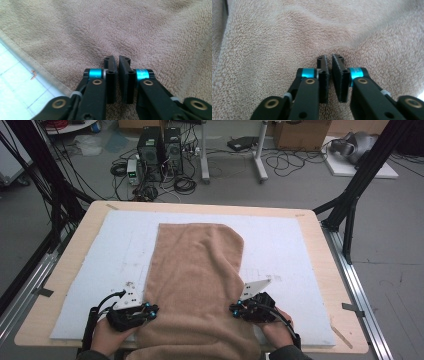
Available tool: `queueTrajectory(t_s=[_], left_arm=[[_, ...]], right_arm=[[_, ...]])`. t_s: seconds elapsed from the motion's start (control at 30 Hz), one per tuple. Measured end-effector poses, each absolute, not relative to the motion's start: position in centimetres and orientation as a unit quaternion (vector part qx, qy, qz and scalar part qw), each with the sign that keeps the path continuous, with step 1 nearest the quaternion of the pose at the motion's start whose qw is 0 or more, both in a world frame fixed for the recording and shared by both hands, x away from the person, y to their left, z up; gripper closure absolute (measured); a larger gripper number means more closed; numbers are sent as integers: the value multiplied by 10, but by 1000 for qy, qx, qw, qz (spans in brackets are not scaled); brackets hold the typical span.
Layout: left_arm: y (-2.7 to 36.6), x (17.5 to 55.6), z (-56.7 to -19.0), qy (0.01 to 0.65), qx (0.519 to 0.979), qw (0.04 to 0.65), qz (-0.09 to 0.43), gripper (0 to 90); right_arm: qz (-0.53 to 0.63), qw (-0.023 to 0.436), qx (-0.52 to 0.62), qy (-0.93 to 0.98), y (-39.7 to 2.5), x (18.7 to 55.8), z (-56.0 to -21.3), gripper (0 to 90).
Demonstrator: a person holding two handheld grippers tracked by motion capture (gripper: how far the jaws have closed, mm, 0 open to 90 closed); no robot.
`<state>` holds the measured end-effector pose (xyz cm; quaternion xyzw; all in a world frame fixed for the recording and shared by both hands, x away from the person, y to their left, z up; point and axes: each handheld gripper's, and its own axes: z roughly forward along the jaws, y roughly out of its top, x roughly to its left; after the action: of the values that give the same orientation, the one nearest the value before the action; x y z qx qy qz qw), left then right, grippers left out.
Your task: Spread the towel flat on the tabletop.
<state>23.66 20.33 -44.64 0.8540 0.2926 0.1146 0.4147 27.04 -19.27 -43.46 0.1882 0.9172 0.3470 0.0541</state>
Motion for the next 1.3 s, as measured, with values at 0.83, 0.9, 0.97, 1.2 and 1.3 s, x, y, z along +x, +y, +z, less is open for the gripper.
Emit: queueTrajectory(t_s=[0.83, 0.9, 0.97, 1.2, 1.3], left_arm=[[215, 233, -447, 319, 844, 413, 121, 565], [216, 233, -448, 314, 843, 418, 128, 683], [217, 231, -448, 314, 843, 418, 125, 798], [226, 221, -444, 319, 840, 422, 120, 754], [231, 225, -436, 323, 830, 439, 117, 614]], right_arm=[[369, 72, 240, 895, -209, 299, -420, 626], [356, 65, 240, 901, -203, 305, -427, 670], [342, 64, 232, 908, -199, 306, -433, 742], [348, 41, 210, 913, -199, 293, -433, 813], [352, 58, 206, 911, -200, 292, -424, 766]])
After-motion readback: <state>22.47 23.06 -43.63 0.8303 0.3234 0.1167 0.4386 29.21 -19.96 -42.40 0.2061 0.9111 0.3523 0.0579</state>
